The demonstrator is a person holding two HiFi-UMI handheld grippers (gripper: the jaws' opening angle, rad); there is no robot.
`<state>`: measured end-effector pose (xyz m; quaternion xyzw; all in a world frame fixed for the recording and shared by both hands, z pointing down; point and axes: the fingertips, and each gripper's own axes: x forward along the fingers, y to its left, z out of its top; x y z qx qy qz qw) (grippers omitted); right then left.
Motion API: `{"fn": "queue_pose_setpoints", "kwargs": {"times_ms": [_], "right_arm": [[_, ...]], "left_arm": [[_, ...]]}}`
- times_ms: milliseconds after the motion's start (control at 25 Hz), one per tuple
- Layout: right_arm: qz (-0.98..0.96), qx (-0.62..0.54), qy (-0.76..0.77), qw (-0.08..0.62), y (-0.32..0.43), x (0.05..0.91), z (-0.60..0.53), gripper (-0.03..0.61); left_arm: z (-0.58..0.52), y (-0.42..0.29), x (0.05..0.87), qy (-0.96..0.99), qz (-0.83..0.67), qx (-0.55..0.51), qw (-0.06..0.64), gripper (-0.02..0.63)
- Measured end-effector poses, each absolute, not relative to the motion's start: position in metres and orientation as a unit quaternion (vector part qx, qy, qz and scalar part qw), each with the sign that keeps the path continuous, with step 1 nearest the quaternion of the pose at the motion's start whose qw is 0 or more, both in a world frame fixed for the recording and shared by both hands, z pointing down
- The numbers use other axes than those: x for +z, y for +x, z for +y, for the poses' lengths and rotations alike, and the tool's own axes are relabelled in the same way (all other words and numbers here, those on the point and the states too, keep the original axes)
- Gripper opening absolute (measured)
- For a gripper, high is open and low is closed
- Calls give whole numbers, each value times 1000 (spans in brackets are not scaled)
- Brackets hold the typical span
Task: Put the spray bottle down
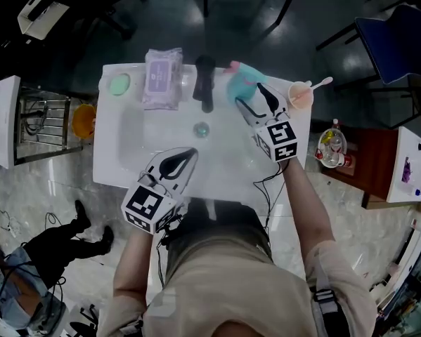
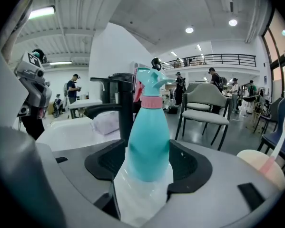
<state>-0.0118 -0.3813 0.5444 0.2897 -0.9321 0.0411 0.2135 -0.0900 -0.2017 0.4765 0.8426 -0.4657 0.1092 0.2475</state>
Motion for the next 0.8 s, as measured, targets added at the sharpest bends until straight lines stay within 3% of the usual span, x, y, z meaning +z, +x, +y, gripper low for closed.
{"fn": "queue_pose_setpoints", "kwargs": {"times_ms": [480,800], "right_arm": [[-928,23,261,265,-2,555,-382,272],[-925,30,295,240,6,541,-383,272]], "left_arm": [[-197,-93,479,842,-465,110,249,11],[-199,-93,479,844,-464,107,247,11]]}}
